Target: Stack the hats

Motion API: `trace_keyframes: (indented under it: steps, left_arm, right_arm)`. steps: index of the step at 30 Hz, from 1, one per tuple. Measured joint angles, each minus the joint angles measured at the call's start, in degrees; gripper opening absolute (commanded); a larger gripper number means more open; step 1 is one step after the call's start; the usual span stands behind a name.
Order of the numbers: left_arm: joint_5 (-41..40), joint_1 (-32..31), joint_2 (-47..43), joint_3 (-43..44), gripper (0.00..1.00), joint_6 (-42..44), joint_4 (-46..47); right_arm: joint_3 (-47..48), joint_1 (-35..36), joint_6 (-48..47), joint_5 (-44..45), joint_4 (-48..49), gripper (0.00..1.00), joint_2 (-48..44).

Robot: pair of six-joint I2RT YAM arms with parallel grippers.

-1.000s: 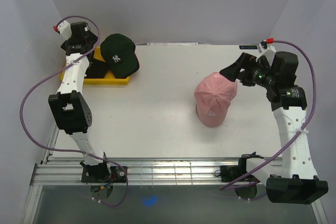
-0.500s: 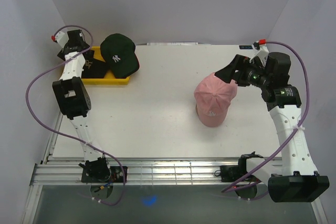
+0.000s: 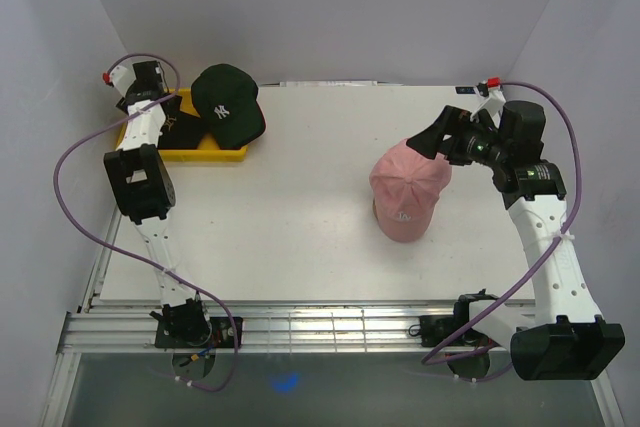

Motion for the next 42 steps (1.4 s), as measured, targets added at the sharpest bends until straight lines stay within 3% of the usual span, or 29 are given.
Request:
trace_keyframes:
  steps: [2,8,9,11,42]
  left_arm:
    - [0.1,0.2,0.1,0.0,0.48,-0.4,0.0]
    - [1.0,0.3,0.3,0.0,0.17,-1.0,0.9]
    - [1.1,0.3,0.3,0.0,0.06,-1.0,1.1]
    - [1.4,0.3,0.3,0.0,0.00,-1.1,1.2]
    - [1.8,0.3,-6.1,-2.9,0.00,3.5,1.5]
  right_arm:
    - [-0.1,0.0,0.0,0.0,0.3,0.97,0.0]
    - [-0.4,0.0,0.0,0.0,0.6,0.97,0.1]
    - [-0.5,0.0,0.0,0.0,0.8,0.97,0.1]
    - [-0.8,0.0,0.0,0.0,0.8,0.97,0.1]
    - [-1.8,0.0,0.2,0.0,2.9,0.97,0.8]
